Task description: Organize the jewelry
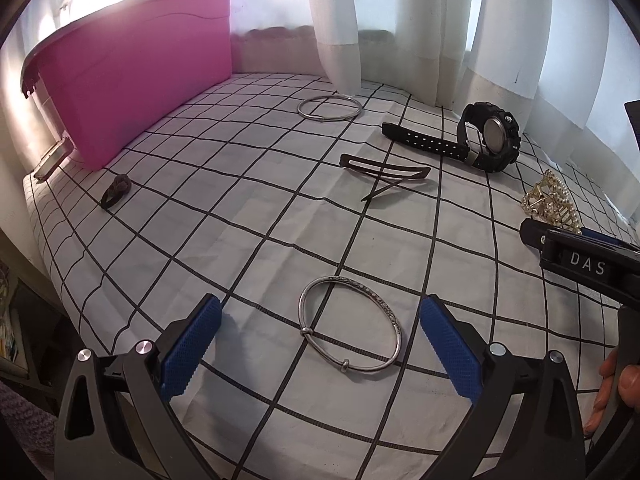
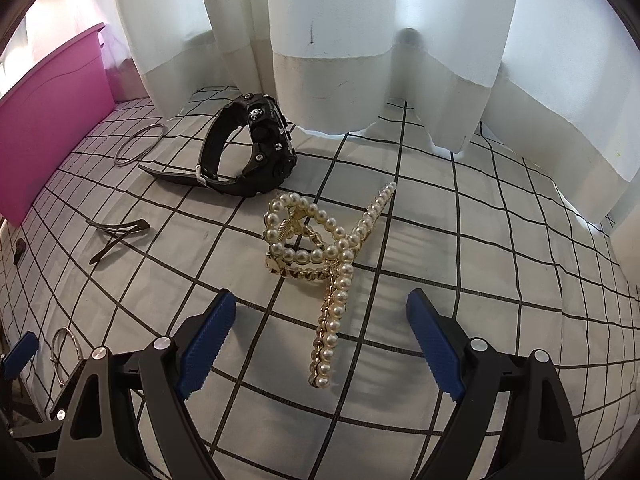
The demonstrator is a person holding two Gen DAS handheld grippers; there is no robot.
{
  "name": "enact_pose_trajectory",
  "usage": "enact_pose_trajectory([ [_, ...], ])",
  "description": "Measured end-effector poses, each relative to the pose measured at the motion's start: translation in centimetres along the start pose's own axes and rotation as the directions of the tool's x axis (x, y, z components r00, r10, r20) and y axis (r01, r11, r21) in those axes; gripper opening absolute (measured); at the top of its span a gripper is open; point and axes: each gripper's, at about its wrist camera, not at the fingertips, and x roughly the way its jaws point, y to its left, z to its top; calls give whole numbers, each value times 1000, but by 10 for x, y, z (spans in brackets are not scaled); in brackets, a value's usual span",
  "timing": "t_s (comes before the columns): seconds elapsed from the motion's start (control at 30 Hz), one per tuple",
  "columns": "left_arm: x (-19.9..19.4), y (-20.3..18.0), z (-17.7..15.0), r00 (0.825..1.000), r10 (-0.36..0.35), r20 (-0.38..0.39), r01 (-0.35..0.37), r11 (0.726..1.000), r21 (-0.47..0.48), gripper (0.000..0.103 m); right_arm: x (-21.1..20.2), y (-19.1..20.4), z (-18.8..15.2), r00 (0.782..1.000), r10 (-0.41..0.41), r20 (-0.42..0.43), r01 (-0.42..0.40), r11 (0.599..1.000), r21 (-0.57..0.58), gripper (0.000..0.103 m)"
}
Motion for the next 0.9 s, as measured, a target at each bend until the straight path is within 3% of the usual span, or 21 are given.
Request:
enact_pose_trajectory([
  [0.27, 1, -4, -5, 997, 25, 67, -24, 999, -22, 97, 10, -5, 11, 1000, -3, -3, 3, 1000, 3, 92],
  [0.4, 0, -5, -3, 998, 16, 64, -15, 1000, -15, 93, 9, -4, 10, 1000, 10, 4, -10, 1000, 0, 89],
  [0.43, -1, -7, -4, 998, 9, 67, -9, 1000, -6, 91, 8, -4, 10, 1000, 12, 11, -12, 1000, -2, 82],
  [0.47, -3, -8, -4, 998, 1, 70, -1, 1000, 5, 86, 4, -5, 7, 1000, 11, 21, -11, 1000, -6, 77],
  [0.53, -5, -12, -5, 997, -16, 73, 14, 1000, 25, 77, 0, -3, 6, 999, 15, 32, -14, 1000, -18, 56],
  [0.6, -7, -13, -5, 997, -21, 75, 19, 999, 28, 69, -3, -1, 3, 999, 13, 40, -12, 999, -30, 44],
  [0.63, -7, -13, -5, 997, -24, 77, 22, 999, 27, 66, -3, 0, 3, 999, 11, 41, -10, 999, -32, 44],
  [0.67, -7, -12, -4, 997, -23, 79, 20, 999, 27, 57, -4, 0, 2, 999, 16, 45, -15, 1000, -27, 44],
  [0.7, -8, -11, -3, 996, -24, 82, 22, 999, 27, 41, -4, -1, 1, 999, 23, 49, -22, 1000, -22, 43],
  [0.87, -7, -7, 0, 995, -33, 94, 29, 999, 37, 34, -7, -6, -2, 997, 56, 57, -56, 998, 6, 43],
  [0.9, -9, -5, 1, 994, -30, 103, 27, 999, 33, 17, -9, -8, -3, 996, 61, 61, -62, 998, 12, 43],
])
